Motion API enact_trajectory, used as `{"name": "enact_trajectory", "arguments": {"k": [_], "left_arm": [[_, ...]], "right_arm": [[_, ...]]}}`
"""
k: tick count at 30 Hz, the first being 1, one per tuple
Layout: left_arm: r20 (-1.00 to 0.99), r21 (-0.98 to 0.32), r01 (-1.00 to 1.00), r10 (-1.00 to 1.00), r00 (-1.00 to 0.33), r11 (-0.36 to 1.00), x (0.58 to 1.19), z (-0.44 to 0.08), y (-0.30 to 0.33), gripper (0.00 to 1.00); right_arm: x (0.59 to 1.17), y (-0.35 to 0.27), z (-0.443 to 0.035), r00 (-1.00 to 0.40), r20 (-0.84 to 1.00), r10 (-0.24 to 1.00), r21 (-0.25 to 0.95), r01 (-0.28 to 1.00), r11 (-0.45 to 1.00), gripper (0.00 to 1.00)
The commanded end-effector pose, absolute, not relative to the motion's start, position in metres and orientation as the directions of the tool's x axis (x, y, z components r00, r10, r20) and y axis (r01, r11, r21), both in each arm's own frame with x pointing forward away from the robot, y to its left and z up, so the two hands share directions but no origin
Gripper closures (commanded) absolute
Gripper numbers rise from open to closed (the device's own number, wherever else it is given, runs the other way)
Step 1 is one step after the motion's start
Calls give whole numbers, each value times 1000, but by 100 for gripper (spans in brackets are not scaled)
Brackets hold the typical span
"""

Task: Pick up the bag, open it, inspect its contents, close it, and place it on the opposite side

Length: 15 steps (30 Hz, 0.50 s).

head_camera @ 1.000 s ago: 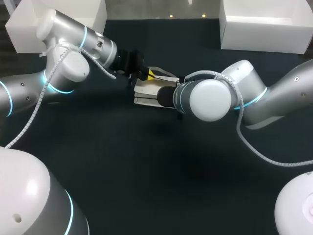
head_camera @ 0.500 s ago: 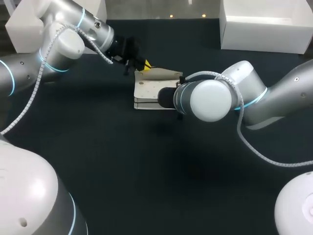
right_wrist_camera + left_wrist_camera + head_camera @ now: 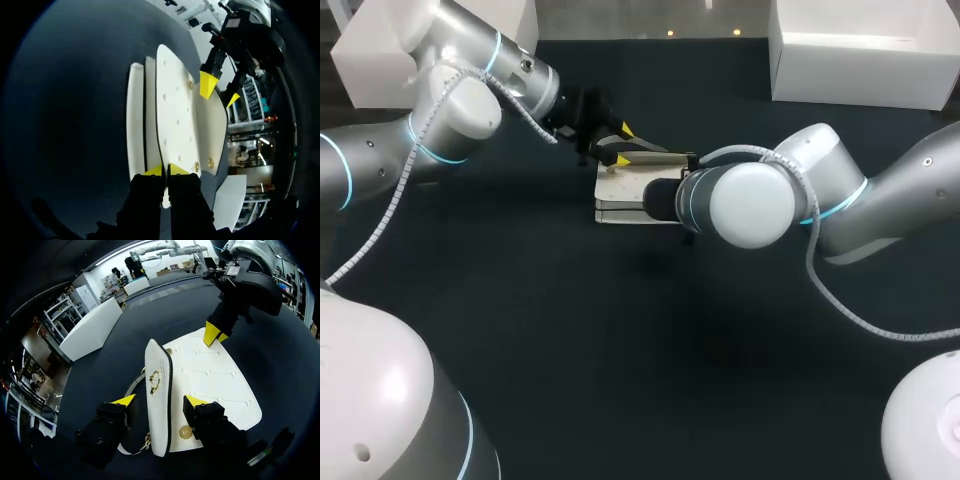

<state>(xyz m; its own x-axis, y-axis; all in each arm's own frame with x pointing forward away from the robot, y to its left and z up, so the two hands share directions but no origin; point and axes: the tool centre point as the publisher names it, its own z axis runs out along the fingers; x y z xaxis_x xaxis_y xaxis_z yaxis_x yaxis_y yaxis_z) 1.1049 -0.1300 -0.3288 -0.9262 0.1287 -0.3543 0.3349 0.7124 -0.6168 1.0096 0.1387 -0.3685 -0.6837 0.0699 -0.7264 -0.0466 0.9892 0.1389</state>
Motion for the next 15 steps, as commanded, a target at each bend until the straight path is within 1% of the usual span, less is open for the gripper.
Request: {"name": "enact_trajectory", "arguments": {"k": [1, 2, 4, 5, 8, 11, 15], "left_arm": [[-363, -615, 325, 108, -926, 719, 1110, -339, -139, 35], [-366, -609, 320, 102, -925, 725, 1112, -341, -140, 37], [-357, -612, 304, 87, -930, 730, 1119, -344, -141, 45], [-351, -613, 295, 82, -933, 733, 1121, -346, -142, 47], [-326, -617, 265, 66, -943, 741, 1128, -349, -143, 52], [-319, -615, 252, 57, -946, 747, 1133, -352, -143, 54], [-310, -609, 240, 51, -949, 756, 1136, -353, -143, 61]], "right_arm": [[1008, 136, -373, -586, -805, 87, 148, -57, 987, 100], [1008, 136, -373, -586, -805, 87, 148, -57, 987, 100], [1008, 136, -373, -586, -805, 87, 148, -57, 987, 100], [1008, 136, -373, -586, -805, 87, 148, -57, 987, 100], [1008, 136, -373, -586, -805, 87, 148, -57, 987, 100], [1008, 136, -373, -586, -805, 87, 148, -57, 987, 100], [1008, 136, -373, -586, -805, 87, 148, -57, 987, 100]]}}
